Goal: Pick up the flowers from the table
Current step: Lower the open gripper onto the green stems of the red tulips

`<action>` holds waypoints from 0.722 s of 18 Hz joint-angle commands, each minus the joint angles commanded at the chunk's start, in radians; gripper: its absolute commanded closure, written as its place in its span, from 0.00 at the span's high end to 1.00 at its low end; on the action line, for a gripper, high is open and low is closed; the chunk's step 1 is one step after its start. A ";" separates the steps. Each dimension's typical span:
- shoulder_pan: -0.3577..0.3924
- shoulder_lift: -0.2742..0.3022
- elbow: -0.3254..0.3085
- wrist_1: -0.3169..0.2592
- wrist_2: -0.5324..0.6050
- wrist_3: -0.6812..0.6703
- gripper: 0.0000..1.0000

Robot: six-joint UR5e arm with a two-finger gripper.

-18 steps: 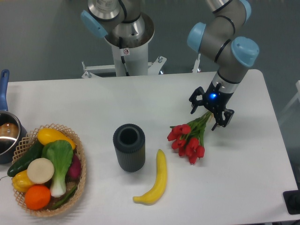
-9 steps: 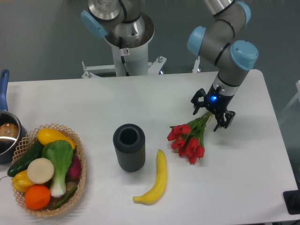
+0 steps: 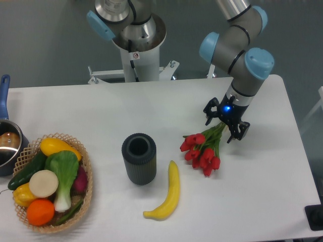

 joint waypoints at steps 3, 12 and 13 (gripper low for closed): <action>-0.003 -0.002 -0.015 0.002 0.002 0.005 1.00; -0.015 -0.014 0.000 0.003 0.058 0.008 1.00; -0.018 -0.014 0.003 0.005 0.058 0.009 1.00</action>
